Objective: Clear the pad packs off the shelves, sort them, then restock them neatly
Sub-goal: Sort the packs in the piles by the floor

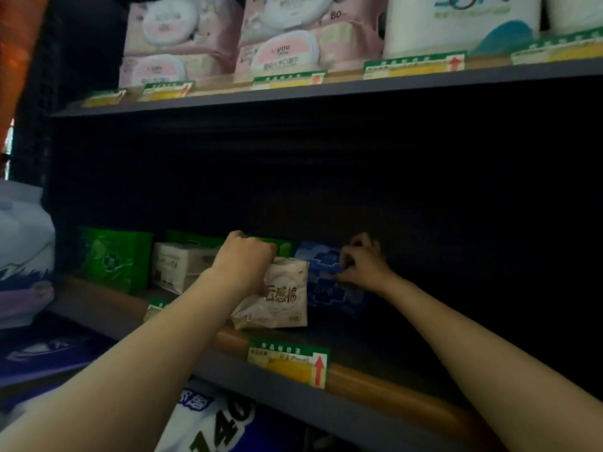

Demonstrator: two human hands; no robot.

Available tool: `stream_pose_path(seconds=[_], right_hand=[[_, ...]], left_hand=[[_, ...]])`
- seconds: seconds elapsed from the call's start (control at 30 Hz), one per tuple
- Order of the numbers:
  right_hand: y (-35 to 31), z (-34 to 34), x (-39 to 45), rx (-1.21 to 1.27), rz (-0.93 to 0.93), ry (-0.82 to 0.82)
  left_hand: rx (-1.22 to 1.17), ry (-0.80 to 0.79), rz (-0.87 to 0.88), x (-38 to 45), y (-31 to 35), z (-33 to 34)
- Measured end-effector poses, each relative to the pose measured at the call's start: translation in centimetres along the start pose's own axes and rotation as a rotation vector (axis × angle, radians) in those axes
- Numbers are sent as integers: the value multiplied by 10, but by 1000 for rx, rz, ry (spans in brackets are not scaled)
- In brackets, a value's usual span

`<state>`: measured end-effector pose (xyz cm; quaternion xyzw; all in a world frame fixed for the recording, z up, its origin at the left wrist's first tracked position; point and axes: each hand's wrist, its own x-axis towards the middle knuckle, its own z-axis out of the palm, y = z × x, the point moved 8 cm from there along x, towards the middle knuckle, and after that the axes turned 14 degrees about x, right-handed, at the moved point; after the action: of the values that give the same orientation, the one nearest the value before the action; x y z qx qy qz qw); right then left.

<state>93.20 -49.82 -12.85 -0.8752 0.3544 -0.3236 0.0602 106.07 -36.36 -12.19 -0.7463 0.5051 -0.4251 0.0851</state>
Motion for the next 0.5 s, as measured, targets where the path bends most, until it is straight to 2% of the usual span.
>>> stream_pose_path(seconds=[0.1,0.2,0.37,0.43,0.5], right_hand=[[-5,11,-3,17,33,-108],[-5,9,-7,-235,114,-118],[-28,-31,-47,-246,120,143],[-36,-57,-69,-154,140,268],[-46,-77,-87,-52,147,350]], left_hand=[[-13,-2,4,0,1,2],[-46,-18,9,-4,3,2],[-97,-1,0,-12,-7,-6],[-123,-99,-20,-12,-19,-5],[-128,-266,-21,-12,-25,4]])
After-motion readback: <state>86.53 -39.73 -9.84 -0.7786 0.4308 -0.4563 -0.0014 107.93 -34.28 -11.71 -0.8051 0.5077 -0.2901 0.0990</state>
